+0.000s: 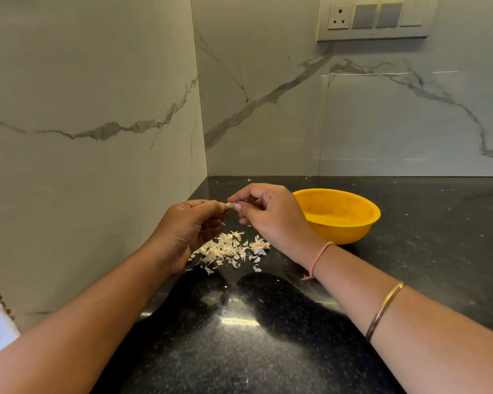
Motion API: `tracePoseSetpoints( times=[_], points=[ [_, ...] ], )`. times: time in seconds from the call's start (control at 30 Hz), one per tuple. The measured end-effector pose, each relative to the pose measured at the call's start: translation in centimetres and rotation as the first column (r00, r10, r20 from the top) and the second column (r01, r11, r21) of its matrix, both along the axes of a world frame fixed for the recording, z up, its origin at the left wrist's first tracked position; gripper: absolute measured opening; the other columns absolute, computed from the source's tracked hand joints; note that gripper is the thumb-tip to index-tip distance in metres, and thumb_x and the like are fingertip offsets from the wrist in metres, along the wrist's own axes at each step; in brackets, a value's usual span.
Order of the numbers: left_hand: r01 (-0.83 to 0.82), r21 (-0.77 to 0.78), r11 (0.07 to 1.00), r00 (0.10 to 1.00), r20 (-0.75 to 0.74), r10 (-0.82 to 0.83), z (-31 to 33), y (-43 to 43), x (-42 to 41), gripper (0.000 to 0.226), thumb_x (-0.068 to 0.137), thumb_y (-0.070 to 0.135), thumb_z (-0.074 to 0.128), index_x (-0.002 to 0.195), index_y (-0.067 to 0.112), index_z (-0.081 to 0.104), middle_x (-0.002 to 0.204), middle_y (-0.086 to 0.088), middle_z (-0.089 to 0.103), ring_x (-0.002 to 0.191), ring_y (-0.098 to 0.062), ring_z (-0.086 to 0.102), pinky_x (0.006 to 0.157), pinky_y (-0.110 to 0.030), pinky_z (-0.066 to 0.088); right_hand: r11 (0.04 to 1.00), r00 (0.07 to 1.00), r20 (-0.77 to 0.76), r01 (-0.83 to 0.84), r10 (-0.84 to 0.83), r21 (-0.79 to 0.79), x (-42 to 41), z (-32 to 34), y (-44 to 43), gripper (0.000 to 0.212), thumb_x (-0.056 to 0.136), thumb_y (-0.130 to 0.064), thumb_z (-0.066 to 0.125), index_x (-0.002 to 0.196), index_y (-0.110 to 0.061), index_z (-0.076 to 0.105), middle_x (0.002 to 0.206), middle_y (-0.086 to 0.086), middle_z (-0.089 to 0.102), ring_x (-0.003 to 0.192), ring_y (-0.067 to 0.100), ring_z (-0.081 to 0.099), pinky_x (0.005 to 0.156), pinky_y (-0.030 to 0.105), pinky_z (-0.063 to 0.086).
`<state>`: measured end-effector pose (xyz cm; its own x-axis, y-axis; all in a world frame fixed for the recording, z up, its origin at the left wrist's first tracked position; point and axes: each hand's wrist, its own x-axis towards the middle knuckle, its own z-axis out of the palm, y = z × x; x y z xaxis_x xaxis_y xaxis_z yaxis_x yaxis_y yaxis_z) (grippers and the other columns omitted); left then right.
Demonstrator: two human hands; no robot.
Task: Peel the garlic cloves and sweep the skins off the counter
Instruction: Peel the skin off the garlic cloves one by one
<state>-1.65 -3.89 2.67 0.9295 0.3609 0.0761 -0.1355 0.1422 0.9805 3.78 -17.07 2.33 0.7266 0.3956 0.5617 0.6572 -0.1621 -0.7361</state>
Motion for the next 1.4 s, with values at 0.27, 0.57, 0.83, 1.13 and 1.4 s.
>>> tracePoseSetpoints(
  times=[0.27,0.57,0.83,1.13,1.4],
  points=[
    [0.009,0.045,0.999,1.0,-0.01,-0.009,-0.1,-0.18,0.11,0.014,0.087,0.004,0.056,0.075,0.007,0.063,0.055,0.002,0.062,0.056,-0.008,0.053,0.051,-0.015,0.05,0.992,0.986,-0.13,-0.089,0.1,0.084,-0.32,-0.03,0.18,0.012,0.089,-0.001,0.058,0.095,-0.001,0.068,0.072,0.005,0.063,0.063,0.012,0.06,0.069,0.03,0.058],
    [-0.032,0.26,0.965,0.997,-0.065,0.05,-0.71,0.06,0.29,0.018,0.081,0.021,0.069,0.067,0.012,0.063,0.061,0.001,0.062,0.058,-0.009,0.055,0.053,-0.018,0.048,0.922,0.83,-0.476,-0.109,0.289,0.371,-0.07,0.34,0.07,0.011,0.091,-0.005,0.058,0.092,0.002,0.066,0.07,0.005,0.062,0.061,0.011,0.056,0.058,0.021,0.051],
    [-0.11,0.288,0.951,0.994,0.05,0.1,-0.49,0.36,0.27,0.025,0.089,0.0,0.052,0.079,0.015,0.068,0.08,-0.003,0.067,0.073,-0.014,0.058,0.062,-0.02,0.05,0.919,0.828,-0.479,-0.103,0.292,0.382,-0.33,0.58,-0.12,0.004,0.089,-0.004,0.059,0.088,-0.005,0.062,0.069,0.007,0.063,0.057,0.013,0.056,0.058,0.022,0.053],
    [-0.002,0.216,0.976,0.995,0.094,-0.018,-0.59,0.18,0.14,0.03,0.063,0.033,0.068,0.084,0.011,0.067,0.081,-0.007,0.069,0.071,-0.014,0.063,0.057,-0.016,0.052,0.976,0.921,-0.348,-0.115,0.174,0.184,-0.6,0.28,0.09,0.009,0.091,-0.004,0.057,0.085,-0.005,0.064,0.068,0.005,0.062,0.057,0.009,0.057,0.056,0.019,0.054],
    [0.004,0.027,1.0,0.992,0.129,-0.007,-0.46,0.46,0.39,0.027,0.059,0.022,0.07,0.081,0.008,0.066,0.063,0.001,0.069,0.057,-0.006,0.063,0.061,-0.014,0.053,0.964,0.869,-0.455,-0.087,0.196,0.251,-0.61,0.66,0.06,0.029,0.098,-0.03,0.046,0.088,-0.007,0.059,0.07,0.009,0.064,0.058,0.015,0.058,0.054,0.025,0.052]
  ],
)
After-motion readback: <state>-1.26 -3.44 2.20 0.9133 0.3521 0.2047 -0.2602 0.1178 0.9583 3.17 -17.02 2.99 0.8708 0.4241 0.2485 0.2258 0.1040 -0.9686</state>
